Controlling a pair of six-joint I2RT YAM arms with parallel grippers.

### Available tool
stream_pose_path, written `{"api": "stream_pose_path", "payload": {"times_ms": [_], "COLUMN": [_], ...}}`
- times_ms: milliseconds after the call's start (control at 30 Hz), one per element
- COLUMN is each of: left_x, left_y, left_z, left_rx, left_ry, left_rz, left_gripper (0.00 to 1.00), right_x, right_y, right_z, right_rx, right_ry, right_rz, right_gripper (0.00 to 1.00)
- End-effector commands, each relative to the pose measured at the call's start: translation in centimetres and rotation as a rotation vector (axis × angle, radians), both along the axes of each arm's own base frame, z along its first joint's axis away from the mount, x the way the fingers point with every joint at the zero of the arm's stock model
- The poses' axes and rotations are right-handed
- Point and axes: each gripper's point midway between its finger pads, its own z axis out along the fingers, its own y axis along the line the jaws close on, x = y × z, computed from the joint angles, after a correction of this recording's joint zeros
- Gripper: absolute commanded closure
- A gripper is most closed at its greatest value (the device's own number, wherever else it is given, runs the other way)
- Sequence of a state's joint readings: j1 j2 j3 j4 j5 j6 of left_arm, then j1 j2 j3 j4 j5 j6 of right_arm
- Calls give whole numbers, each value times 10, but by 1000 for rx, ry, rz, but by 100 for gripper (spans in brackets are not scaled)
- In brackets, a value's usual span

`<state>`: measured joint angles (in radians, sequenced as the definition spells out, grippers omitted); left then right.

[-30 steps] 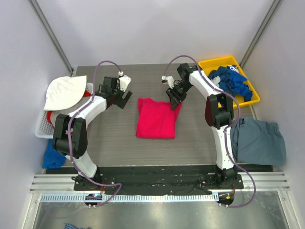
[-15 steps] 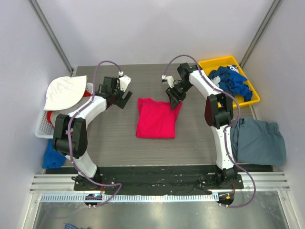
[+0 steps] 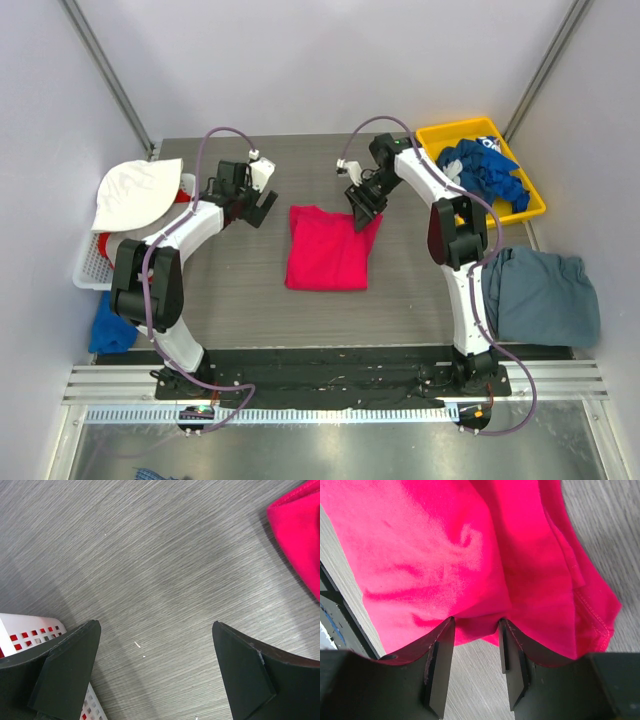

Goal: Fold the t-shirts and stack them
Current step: Fold the tshirt

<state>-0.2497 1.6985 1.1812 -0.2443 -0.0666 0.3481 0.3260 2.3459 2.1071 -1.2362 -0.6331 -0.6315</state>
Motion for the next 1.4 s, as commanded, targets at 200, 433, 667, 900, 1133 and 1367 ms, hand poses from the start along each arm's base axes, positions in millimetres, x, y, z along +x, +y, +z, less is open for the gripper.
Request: {"api": "stream_pose_path", "payload": {"times_ms": [200,433,667,900,1133,1367], "left_x": [1,1,0,-3,-13,-50], "left_y": [-4,-4,-4,-3,-23,-94], "left_z": [3,3,4,1,8,35], "left_rx": [-3,-3,-6,-1,-68,-372], "left_ry": [-20,-23,-21,-17,-5,155], "left_rz": [-16,-19,-20,-24,-101,-381], "left_gripper": [0,0,0,0,0,0], "right_x": [-9,-7,7,21,34,31], "right_y": [13,9,3,-3,-10,-11], "right_z": [0,5,16,29,40,37], "right_rx": [36,14,-18,-24,-29,-30], "right_ry": [20,-6,-84,-132,-174,-159], "right_rz": [40,35,9,-23,-52,-54], "right_gripper": [65,99,99,99,99,99]}}
